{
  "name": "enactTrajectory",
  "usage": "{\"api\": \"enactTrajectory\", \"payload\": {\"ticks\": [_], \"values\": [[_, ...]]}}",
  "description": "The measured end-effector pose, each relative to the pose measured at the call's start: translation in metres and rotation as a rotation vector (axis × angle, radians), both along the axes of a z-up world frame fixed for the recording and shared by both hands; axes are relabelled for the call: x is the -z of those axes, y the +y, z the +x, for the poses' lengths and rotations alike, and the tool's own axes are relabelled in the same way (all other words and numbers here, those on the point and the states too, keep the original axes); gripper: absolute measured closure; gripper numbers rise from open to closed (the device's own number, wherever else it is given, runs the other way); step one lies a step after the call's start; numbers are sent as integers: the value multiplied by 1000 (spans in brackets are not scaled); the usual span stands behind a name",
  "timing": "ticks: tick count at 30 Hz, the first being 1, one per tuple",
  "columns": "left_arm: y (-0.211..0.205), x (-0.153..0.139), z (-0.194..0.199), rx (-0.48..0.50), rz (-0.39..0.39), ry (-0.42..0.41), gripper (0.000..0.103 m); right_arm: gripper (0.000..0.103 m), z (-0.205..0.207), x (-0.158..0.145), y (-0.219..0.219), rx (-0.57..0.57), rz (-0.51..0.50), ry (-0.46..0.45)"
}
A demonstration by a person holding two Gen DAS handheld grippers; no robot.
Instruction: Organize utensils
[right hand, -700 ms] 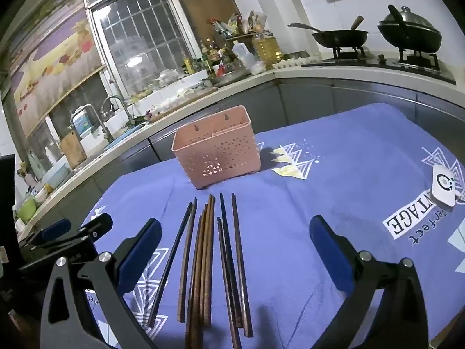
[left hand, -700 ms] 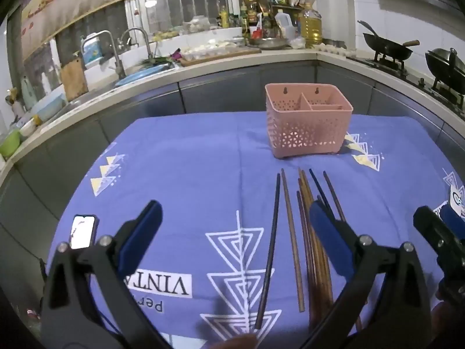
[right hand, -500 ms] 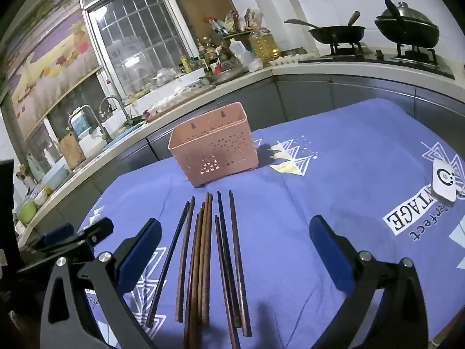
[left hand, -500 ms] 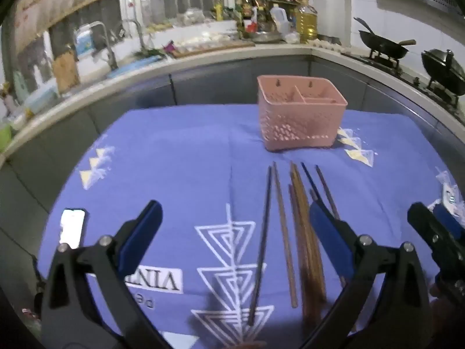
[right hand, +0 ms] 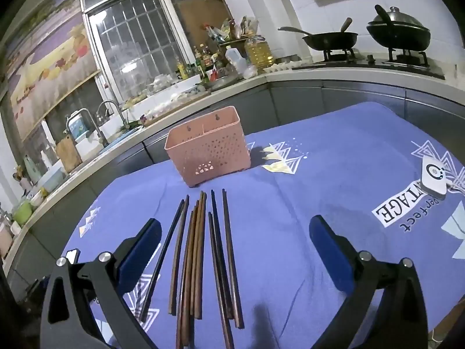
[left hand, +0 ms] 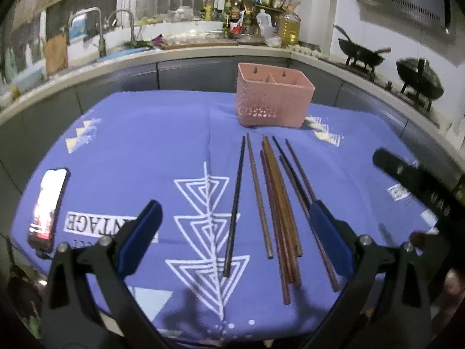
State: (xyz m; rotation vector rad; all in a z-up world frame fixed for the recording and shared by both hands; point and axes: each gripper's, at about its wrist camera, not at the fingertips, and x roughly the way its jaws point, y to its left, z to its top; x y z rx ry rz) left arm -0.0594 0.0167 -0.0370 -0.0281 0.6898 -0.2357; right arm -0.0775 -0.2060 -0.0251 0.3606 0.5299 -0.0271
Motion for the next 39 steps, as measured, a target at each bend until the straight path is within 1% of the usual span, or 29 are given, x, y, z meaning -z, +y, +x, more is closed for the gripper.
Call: {"api": "enactTrajectory", "payload": {"ticks": [2,6,8,9,10,12,15,18,21,24,25,34,39], "values": [[8,3,4,12,-61,29,6,3,-5,1,2,-5,-1,-15],[16,-1,15,-16,-67,16,6,3,-13,-2,3,-14,29,-49],[19,-7,22,-10,-75,-25,6,3,-15,-3,5,-17,32,-62],[19,-9,22,-13,-67,-41,6,3,-15,-4,5,-21,34,-64],[18,-13,25,-17,-36,-73,6,3,-16,-4,6,-29,41,-63],[15,-20,28,-8,4,-110,6,3,-16,-2,7,-38,58,-55],[17,-28,38,-32,34,-124,6,3,-17,0,14,-68,64,-44],[19,-34,47,-70,54,-112,6,3,-18,-2,18,-80,60,-52],[17,-39,53,-105,126,-117,6,3,-19,-1,20,-102,72,-56],[11,-42,52,-159,225,-152,6,3,-18,0,23,-140,96,-53],[9,-41,51,-164,245,-159,6,3,-18,1,24,-147,98,-51],[3,-38,48,-154,236,-135,6,3,-20,1,24,-141,100,-50],[0,-35,49,-154,250,-130,6,3,-21,3,22,-130,103,-40]]}}
